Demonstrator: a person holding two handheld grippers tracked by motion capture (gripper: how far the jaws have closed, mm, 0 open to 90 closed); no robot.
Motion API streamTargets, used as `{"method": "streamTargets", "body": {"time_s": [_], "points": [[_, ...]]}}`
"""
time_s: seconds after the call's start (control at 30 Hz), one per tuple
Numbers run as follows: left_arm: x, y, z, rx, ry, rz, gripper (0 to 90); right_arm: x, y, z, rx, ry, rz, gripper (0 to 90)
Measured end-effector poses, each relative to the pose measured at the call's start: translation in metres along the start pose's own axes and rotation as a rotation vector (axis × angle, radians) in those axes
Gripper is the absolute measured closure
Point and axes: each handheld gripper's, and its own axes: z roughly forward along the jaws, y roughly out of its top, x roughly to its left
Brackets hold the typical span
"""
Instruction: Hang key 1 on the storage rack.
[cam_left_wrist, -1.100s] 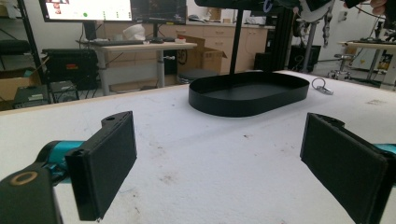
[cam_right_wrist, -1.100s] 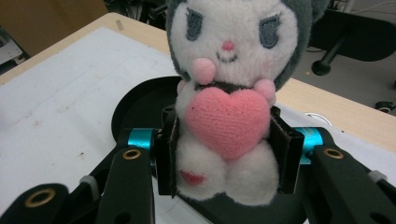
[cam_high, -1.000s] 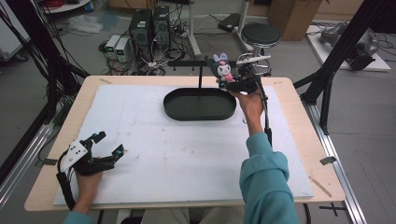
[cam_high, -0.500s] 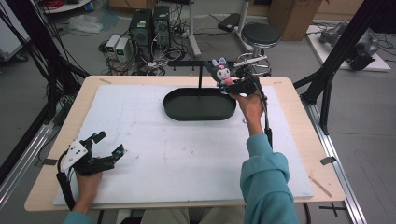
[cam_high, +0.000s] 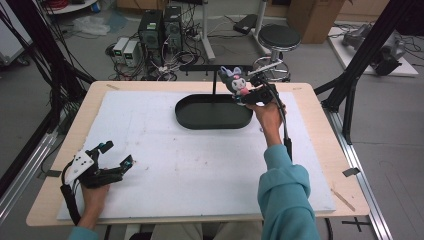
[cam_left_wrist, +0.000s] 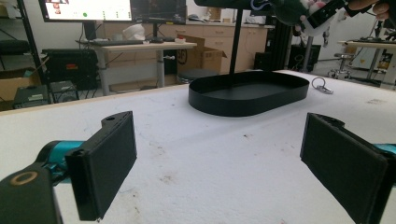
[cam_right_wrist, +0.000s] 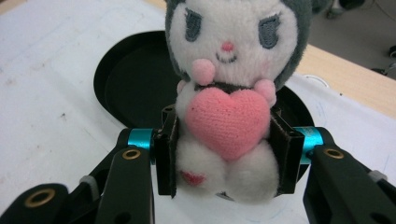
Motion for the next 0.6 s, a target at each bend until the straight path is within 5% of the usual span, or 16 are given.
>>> {"method": "streamTargets", "body": {"time_s": [0.6], "points": [[0.0, 0.0, 0.0, -0.001, -0.001, 0.003, 11.0, -0.001, -0.003, 0.024, 0.089, -0.001, 0.009, 54.1]]}}
